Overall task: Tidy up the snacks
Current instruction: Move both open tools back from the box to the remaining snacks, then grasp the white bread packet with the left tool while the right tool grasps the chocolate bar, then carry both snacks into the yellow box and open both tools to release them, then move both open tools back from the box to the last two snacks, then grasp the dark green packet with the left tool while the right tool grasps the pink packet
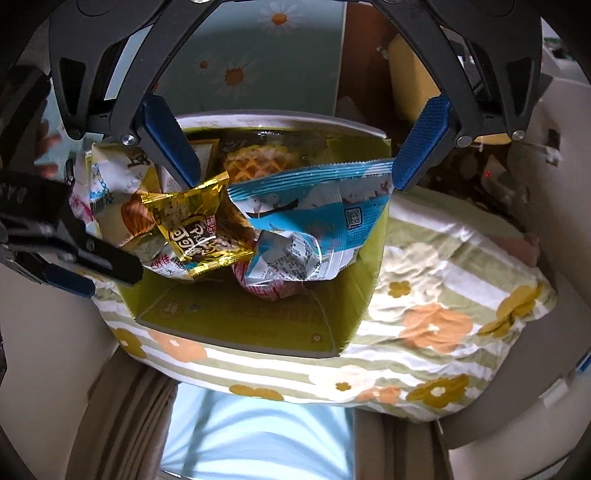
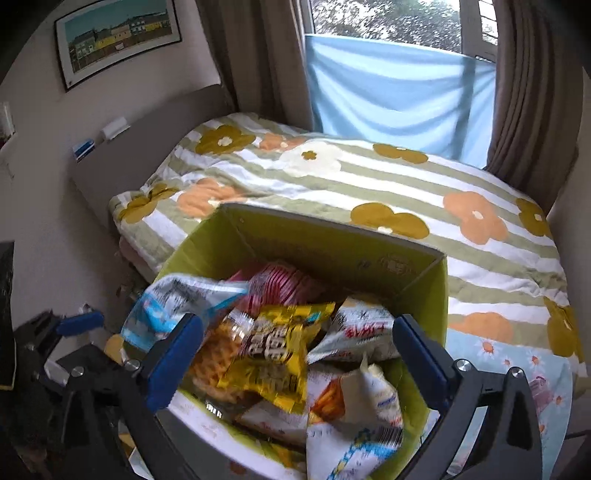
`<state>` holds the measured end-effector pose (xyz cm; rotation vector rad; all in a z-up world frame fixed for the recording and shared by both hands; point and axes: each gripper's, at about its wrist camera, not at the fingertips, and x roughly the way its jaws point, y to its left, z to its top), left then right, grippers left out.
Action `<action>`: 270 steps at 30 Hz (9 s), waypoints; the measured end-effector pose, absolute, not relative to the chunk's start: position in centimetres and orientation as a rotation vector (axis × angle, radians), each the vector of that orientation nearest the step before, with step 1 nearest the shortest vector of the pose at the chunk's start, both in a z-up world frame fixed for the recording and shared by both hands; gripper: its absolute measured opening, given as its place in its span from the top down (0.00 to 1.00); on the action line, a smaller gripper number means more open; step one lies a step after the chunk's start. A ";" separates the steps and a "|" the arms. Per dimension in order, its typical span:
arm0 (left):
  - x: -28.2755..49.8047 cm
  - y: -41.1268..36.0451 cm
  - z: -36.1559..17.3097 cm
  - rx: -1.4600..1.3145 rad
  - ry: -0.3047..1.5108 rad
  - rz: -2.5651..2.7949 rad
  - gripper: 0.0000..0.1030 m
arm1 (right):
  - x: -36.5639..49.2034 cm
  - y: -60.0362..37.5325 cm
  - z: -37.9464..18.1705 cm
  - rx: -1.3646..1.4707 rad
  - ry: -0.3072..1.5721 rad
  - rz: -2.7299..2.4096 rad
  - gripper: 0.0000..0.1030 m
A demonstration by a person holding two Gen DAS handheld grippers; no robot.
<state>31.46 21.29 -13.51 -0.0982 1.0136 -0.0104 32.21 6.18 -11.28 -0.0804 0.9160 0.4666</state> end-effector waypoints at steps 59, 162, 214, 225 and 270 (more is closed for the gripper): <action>27.8 -15.6 -22.8 0.102 1.104 -0.257 0.01 | 24.7 -28.3 -22.0 -0.220 1.036 0.446 0.24; 32.8 15.2 -10.3 -0.057 0.903 -0.042 0.43 | 29.7 -0.6 -7.0 -0.200 0.812 0.594 0.74; 33.0 18.7 -14.4 -0.011 0.946 -0.269 0.01 | 31.5 3.2 -11.9 -0.029 0.986 0.342 0.16; 31.8 15.3 -13.0 0.006 0.928 -0.233 0.01 | 30.4 -1.3 -10.4 0.012 0.910 0.358 0.00; 29.5 -13.3 -27.6 0.260 1.237 -0.494 0.10 | 29.3 -30.6 -23.1 0.178 1.162 0.236 0.00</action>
